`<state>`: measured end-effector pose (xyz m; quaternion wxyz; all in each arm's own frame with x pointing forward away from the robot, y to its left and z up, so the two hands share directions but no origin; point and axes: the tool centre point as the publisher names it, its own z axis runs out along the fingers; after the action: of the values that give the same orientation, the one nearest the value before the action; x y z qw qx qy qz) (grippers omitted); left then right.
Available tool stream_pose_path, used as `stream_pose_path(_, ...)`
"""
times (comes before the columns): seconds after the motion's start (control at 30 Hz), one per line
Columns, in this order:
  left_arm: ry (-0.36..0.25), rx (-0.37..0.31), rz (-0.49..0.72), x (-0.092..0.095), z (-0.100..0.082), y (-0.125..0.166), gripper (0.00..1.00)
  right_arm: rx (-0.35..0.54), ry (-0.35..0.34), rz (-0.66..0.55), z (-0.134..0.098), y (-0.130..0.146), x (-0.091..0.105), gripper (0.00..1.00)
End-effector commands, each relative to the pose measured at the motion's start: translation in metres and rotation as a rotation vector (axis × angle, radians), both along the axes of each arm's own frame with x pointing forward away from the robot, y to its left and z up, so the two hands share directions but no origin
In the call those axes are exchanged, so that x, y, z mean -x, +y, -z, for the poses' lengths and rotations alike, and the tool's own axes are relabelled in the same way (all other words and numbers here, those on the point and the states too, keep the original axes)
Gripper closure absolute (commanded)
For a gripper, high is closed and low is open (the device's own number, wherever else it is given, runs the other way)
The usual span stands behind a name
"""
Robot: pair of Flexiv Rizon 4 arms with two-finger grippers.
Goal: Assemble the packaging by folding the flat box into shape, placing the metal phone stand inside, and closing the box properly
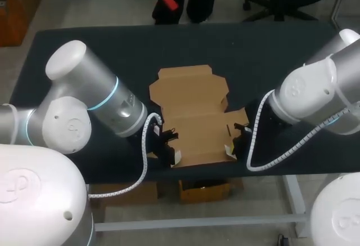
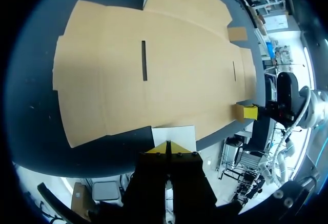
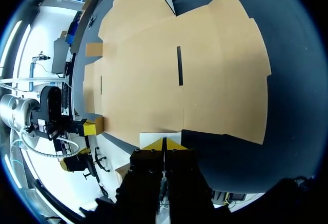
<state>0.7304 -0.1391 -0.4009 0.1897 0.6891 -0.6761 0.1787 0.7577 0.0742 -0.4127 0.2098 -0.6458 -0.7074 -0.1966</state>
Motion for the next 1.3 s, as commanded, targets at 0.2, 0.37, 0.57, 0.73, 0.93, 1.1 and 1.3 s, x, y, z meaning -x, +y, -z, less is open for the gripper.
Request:
stream_pose_path(0.2,-0.008,-0.01,-0.002,0.001,0.002,-0.008,1.0,0.01,0.002,0.002,0.003,0.004,0.002,1.0)
stream_pose_path(0.37,-0.011,-0.008,0.0,0.001,0.003,-0.01,1.0,0.012,0.005,0.001,0.004,0.004,0.003,1.0)
stream_pose_path(0.57,-0.019,-0.01,0.0,0.001,0.002,-0.014,1.0,0.013,0.009,0.004,0.006,0.004,0.003,1.0)
stream_pose_path(0.73,-0.026,-0.017,-0.001,0.001,0.004,-0.017,1.0,0.013,0.013,0.007,0.007,0.004,0.003,1.0)
stream_pose_path(0.93,-0.05,-0.027,-0.014,0.002,0.005,-0.019,1.0,0.014,0.014,0.006,0.007,0.004,0.003,1.0)
stream_pose_path(1.1,-0.068,-0.039,-0.028,0.001,0.009,-0.021,1.0,0.015,0.018,0.007,0.009,0.004,0.003,1.0)
stream_pose_path(1.3,-0.083,-0.044,-0.049,-0.001,0.014,-0.021,1.0,0.022,0.024,0.005,0.011,0.004,0.003,1.0)
